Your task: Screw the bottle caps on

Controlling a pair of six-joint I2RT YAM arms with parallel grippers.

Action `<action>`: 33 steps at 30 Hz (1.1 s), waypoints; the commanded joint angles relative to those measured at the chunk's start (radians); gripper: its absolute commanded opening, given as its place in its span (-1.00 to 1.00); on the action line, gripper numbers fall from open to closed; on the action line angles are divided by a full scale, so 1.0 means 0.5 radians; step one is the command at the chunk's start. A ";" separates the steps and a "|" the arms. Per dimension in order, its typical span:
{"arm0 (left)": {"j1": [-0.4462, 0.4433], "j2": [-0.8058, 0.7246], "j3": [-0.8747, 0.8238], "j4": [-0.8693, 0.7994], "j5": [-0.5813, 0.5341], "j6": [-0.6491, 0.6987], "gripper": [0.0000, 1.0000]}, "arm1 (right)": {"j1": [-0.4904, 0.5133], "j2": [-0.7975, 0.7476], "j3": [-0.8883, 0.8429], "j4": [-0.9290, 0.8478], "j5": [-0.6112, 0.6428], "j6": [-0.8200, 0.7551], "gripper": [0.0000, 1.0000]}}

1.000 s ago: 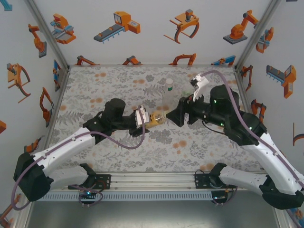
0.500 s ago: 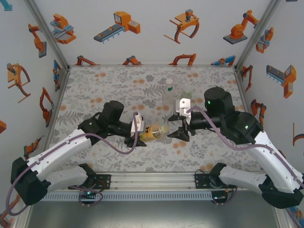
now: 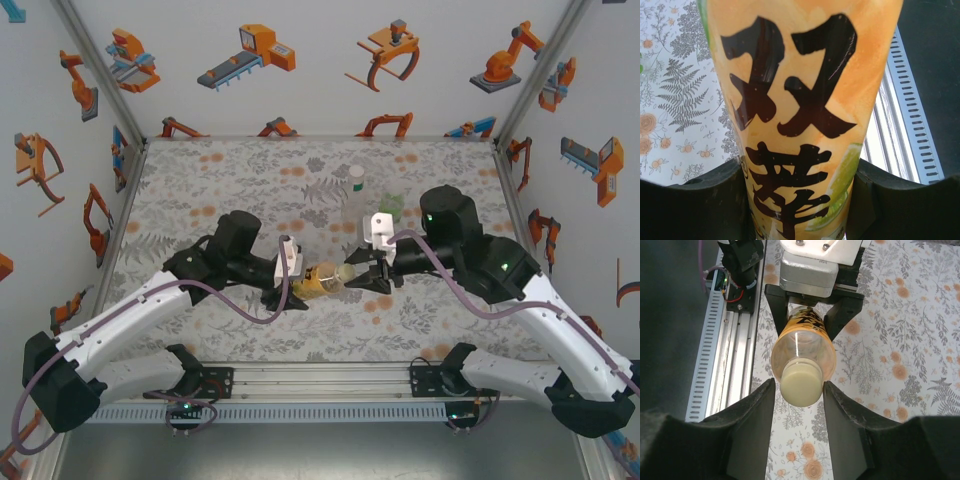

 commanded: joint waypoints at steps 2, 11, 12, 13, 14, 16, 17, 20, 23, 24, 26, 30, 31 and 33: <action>-0.005 -0.013 0.060 -0.024 0.070 -0.012 -1.00 | 0.022 -0.002 -0.009 0.064 -0.003 0.017 -0.28; -0.007 -0.041 0.028 0.110 -0.141 -0.053 -1.00 | 0.025 0.001 -0.073 0.175 0.199 0.705 -0.75; -0.007 -0.040 0.023 0.131 -0.185 -0.055 -1.00 | 0.025 -0.005 -0.089 0.216 0.250 0.856 -0.79; -0.005 -0.041 0.021 0.152 -0.221 -0.057 -1.00 | 0.025 -0.013 -0.109 0.262 0.320 1.010 -0.84; -0.005 -0.039 0.013 0.175 -0.265 -0.062 -1.00 | 0.025 -0.020 -0.134 0.329 0.421 1.216 -0.90; -0.005 -0.038 0.004 0.218 -0.323 -0.070 -1.00 | 0.025 -0.017 -0.183 0.406 0.611 1.606 -1.00; -0.006 -0.040 -0.006 0.246 -0.350 -0.072 -1.00 | 0.025 -0.004 -0.192 0.410 0.688 1.783 -1.00; -0.005 -0.044 -0.026 0.322 -0.412 -0.092 -1.00 | 0.025 0.057 -0.179 0.365 0.834 2.273 -1.00; -0.003 -0.042 -0.032 0.366 -0.468 -0.101 -1.00 | 0.021 0.127 -0.165 0.278 0.921 2.761 -1.00; -0.003 -0.040 -0.036 0.384 -0.488 -0.105 -1.00 | 0.024 0.146 -0.158 0.282 0.926 2.789 -1.00; -0.002 -0.037 -0.038 0.410 -0.510 -0.112 -1.00 | 0.025 0.181 -0.098 0.151 0.991 2.817 -1.00; -0.002 -0.025 -0.045 0.452 -0.507 -0.121 -1.00 | 0.025 0.197 0.000 0.072 1.039 2.749 -0.81; -0.002 -0.019 -0.042 0.450 -0.507 -0.123 -1.00 | 0.025 0.186 0.000 0.088 1.028 2.728 -0.71; -0.002 -0.013 -0.039 0.439 -0.490 -0.120 -1.00 | 0.025 0.162 0.023 0.091 1.014 2.604 -0.41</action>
